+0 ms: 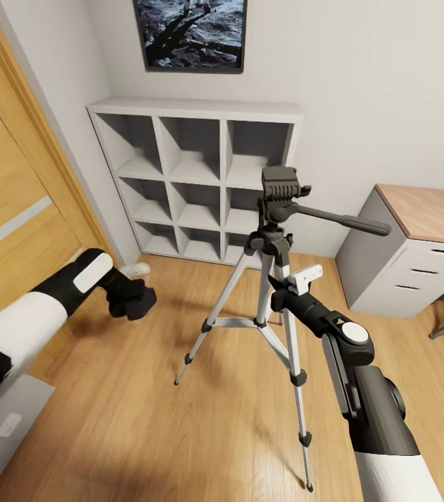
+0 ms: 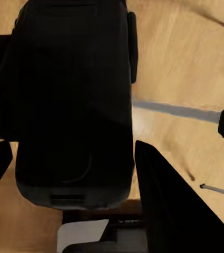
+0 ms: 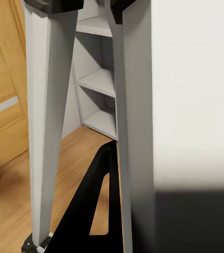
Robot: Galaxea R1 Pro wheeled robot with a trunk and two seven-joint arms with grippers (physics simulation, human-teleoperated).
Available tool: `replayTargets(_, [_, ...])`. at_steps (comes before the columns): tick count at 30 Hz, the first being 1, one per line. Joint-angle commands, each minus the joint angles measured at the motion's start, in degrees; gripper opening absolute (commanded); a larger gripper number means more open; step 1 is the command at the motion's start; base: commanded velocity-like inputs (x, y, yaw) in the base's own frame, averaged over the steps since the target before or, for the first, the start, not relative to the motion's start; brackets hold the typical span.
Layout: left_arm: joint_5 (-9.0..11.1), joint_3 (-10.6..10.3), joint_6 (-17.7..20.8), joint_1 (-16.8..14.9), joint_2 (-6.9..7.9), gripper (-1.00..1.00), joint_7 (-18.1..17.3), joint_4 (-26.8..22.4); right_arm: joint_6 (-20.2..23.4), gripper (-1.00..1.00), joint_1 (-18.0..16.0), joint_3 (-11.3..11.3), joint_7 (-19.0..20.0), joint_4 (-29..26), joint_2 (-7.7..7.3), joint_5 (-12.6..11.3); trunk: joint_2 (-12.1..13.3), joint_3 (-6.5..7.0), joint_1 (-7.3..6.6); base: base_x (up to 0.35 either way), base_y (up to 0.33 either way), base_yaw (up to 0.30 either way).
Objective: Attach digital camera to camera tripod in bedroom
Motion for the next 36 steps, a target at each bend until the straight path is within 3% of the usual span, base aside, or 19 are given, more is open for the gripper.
replayTargets(1, [0.3, -0.5, 0.2, -2.8, -0.68, -1.0, 0.3, 0.3, 0.1, -1.0, -0.1, -0.1, 0.3, -0.1, 0.06, 5.0, -0.1, -0.11, 0.05, 0.0, 0.0, 0.0])
replayTargets(3, [0.3, -0.5, 0.2, -7.3, -2.27, -1.0, 0.4, 1.5, 0.1, -1.0, -0.1, 0.0, 0.3, -0.2, 0.06, 5.0, -0.1, -0.11, 0.05, 0.0, 0.0, 0.0])
replayTargets(4, [0.4, -0.5, 0.2, -15.7, -6.06, -1.0, 0.4, 6.0, 0.1, -1.0, 0.0, 0.0, 0.3, -0.3, 0.03, 5.0, -0.1, -0.11, 0.05, 0.0, 0.0, 0.0])
replayTargets(6, [0.4, -0.5, 0.3, -20.4, -8.15, -1.0, 0.4, 8.9, 0.1, -1.0, -0.1, 0.0, 0.3, -0.3, 0.03, 5.0, -0.1, -0.11, 0.05, 0.0, 0.0, 0.0])
replayTargets(8, [0.5, -0.5, 0.2, -29.3, -12.0, -1.0, 0.4, 14.7, 0.1, -1.0, 0.0, 0.0, 0.3, -0.3, 0.02, 5.0, -0.1, -0.11, 0.05, 0.0, 0.0, 0.0])
replayTargets(10, [0.7, -0.5, 0.2, -34.7, -14.57, -1.0, 0.4, 17.9, 0.1, -1.0, 0.0, 0.0, 0.3, -0.3, 0.02, 5.0, -0.1, -0.11, 0.05, 0.0, 0.0, 0.0])
replayTargets(13, [1.8, -0.5, 0.1, -39.7, -17.4, -1.0, 0.4, 19.9, 0.1, -1.0, -0.1, 0.0, 0.3, -0.4, 0.02, 5.0, -0.1, -0.11, 0.05, 0.0, 0.0, 0.0])
replayTargets(19, [6.4, -0.4, 0.1, -41.8, -18.74, -1.0, 0.4, 20.2, 0.2, -1.0, 0.0, 0.0, 0.3, -0.5, -0.02, 5.0, -0.1, -0.11, 0.05, 0.0, 0.0, 0.0])
replayTargets(23, [8.3, -0.4, 0.1, -42.1, -18.98, -1.0, 0.4, 20.0, 0.2, -1.0, -0.1, 0.1, 0.3, -0.5, -0.11, 5.1, -0.1, -0.11, 0.05, 0.0, 0.0, 0.0])
replayTargets(30, [9.4, -0.2, -0.1, -42.2, -19.23, -1.0, 0.3, 17.6, 0.2, -1.0, -0.1, 0.0, 0.3, -0.5, -0.29, 5.1, -0.1, -0.11, 0.05, 0.0, 0.0, 0.0])
replayTargets(36, [9.3, -0.3, -0.5, -42.3, -21.27, -1.0, -0.1, 15.9, 0.2, -1.0, -0.1, 0.1, 0.3, -0.5, -0.33, 5.1, -0.1, -0.11, 0.05, 0.0, 0.0, 0.0])
